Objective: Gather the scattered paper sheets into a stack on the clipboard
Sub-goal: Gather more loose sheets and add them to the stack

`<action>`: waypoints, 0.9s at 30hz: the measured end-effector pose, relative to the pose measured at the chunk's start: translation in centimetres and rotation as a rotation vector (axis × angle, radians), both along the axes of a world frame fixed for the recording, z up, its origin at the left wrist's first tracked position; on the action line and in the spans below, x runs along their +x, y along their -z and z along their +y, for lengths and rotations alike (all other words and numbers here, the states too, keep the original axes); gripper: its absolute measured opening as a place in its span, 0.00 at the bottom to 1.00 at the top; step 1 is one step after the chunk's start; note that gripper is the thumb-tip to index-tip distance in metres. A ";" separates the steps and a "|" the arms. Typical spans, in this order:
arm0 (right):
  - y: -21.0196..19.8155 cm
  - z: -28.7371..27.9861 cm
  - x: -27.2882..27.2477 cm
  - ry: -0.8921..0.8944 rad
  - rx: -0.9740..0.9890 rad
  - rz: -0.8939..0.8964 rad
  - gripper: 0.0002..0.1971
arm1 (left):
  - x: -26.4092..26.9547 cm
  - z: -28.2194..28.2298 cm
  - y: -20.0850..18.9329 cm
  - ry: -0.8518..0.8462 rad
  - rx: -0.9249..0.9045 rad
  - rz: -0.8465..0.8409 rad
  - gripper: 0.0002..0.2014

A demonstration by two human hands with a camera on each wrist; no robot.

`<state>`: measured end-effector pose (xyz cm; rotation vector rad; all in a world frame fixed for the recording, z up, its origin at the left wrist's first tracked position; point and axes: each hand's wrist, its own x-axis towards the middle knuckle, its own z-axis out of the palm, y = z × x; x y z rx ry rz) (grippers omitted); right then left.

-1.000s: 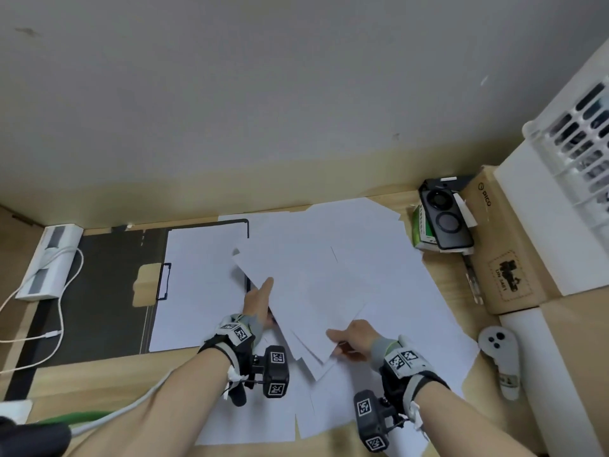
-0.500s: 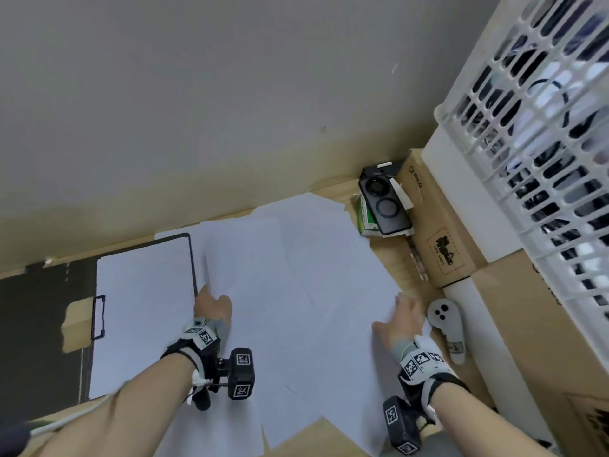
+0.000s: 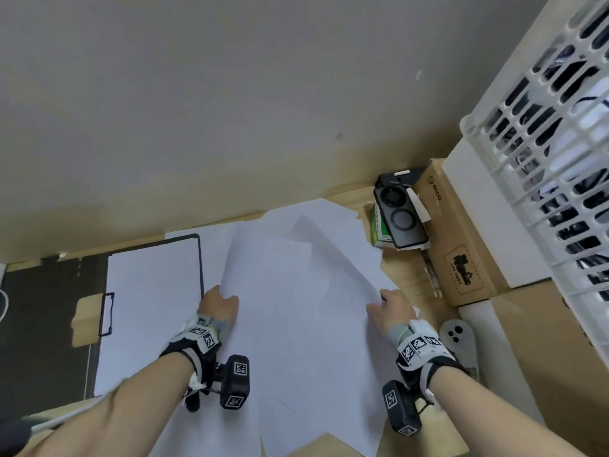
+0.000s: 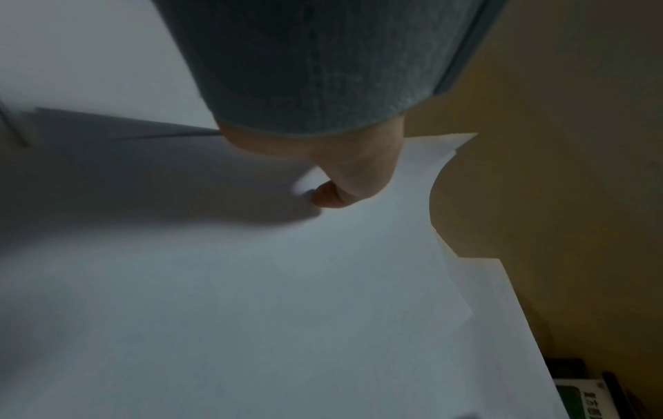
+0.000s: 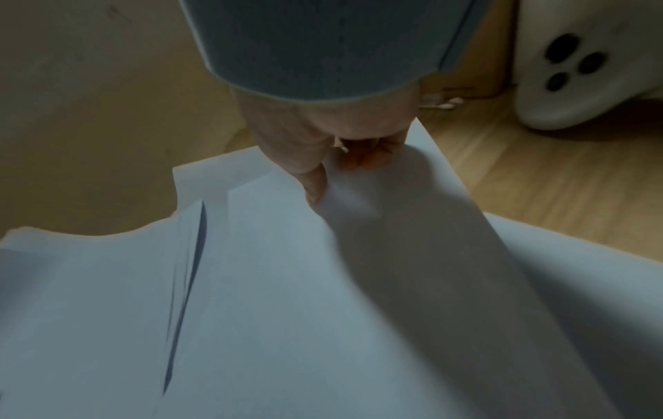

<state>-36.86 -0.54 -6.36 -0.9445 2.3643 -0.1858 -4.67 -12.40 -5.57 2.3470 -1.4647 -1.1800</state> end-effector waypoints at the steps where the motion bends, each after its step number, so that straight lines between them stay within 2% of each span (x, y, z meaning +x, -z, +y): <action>1: -0.1 -0.7 0.3 -0.009 -0.011 -0.005 0.13 | 0.0 -0.2 0.0 -0.004 -0.001 -0.024 0.10; 6: 0.3 -3.7 1.8 0.086 -0.107 -0.063 0.16 | 2.0 -1.3 0.0 -0.148 -0.032 -0.155 0.17; 13: 0.5 -4.7 2.2 0.122 -0.246 -0.221 0.19 | 5.7 -1.9 -1.4 -0.156 -0.226 -0.236 0.10; 15: 0.1 -4.6 2.6 0.134 -0.275 -0.262 0.20 | 6.2 -1.7 -1.3 -0.116 -0.205 -0.170 0.14; 18: -0.4 -4.5 3.4 0.122 -0.245 -0.331 0.21 | 5.8 -1.2 -1.3 -0.027 -0.071 0.021 0.19; 22: -0.2 -4.5 4.6 0.092 -0.151 -0.293 0.15 | 3.8 -0.5 -1.7 0.094 0.093 0.141 0.14; 27: -0.5 -4.6 5.7 0.002 -0.060 -0.267 0.11 | 2.0 0.1 -2.3 0.135 0.153 0.211 0.10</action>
